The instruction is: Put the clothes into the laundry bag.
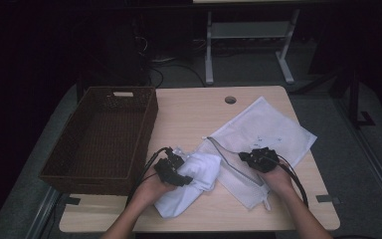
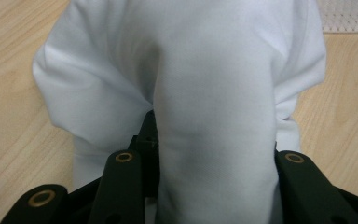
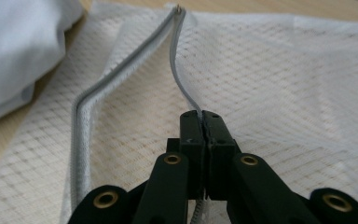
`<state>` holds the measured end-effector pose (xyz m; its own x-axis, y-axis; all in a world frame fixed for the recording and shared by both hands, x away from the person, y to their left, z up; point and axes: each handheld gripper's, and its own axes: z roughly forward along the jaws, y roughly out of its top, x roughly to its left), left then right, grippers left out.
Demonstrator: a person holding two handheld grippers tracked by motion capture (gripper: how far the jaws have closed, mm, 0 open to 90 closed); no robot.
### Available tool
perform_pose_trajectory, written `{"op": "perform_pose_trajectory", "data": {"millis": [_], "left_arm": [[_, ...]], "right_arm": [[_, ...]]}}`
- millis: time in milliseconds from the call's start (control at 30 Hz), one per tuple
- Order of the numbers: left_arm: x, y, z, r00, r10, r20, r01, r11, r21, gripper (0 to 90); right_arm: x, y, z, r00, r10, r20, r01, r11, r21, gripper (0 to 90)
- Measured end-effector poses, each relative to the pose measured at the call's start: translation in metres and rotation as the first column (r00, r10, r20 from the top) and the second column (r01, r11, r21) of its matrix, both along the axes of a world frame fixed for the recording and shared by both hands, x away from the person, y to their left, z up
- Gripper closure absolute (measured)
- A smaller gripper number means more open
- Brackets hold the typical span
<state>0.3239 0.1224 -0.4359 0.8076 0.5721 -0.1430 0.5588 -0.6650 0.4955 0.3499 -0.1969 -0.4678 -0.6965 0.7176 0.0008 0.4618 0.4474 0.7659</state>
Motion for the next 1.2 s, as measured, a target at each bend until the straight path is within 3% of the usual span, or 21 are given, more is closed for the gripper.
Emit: {"op": "perform_pose_trajectory", "data": {"millis": [267, 533, 600, 867, 1200], "left_arm": [[0.0, 0.0, 0.0, 1.0, 0.002, 0.003, -0.002, 1.0, 0.001, 59.5], [0.0, 0.0, 0.0, 1.0, 0.001, -0.001, -0.001, 1.0, 0.0, 59.5], [0.0, 0.0, 0.0, 1.0, 0.001, 0.0, -0.001, 1.0, 0.002, 59.5], [0.0, 0.0, 0.0, 1.0, -0.001, 0.003, 0.001, 1.0, 0.003, 59.6], [-0.001, 0.0, 0.0, 1.0, 0.001, 0.009, -0.001, 1.0, 0.002, 59.6]], "right_arm": [[-0.005, -0.004, 0.02, 0.9974, -0.028, 0.067, 0.025, 0.998, 0.05, 87.7], [-0.008, -0.009, 0.04, 0.9939, -0.036, 0.104, 0.027, 0.995, 0.092, 87.7], [-0.008, -0.012, 0.044, 0.9942, -0.042, 0.099, 0.029, 0.991, 0.129, 87.7], [-0.004, -0.016, 0.061, 0.9903, -0.066, 0.123, 0.041, 0.98, 0.194, 87.6], [0.0, -0.023, 0.081, 0.9834, -0.087, 0.159, 0.048, 0.971, 0.235, 87.7]]}}
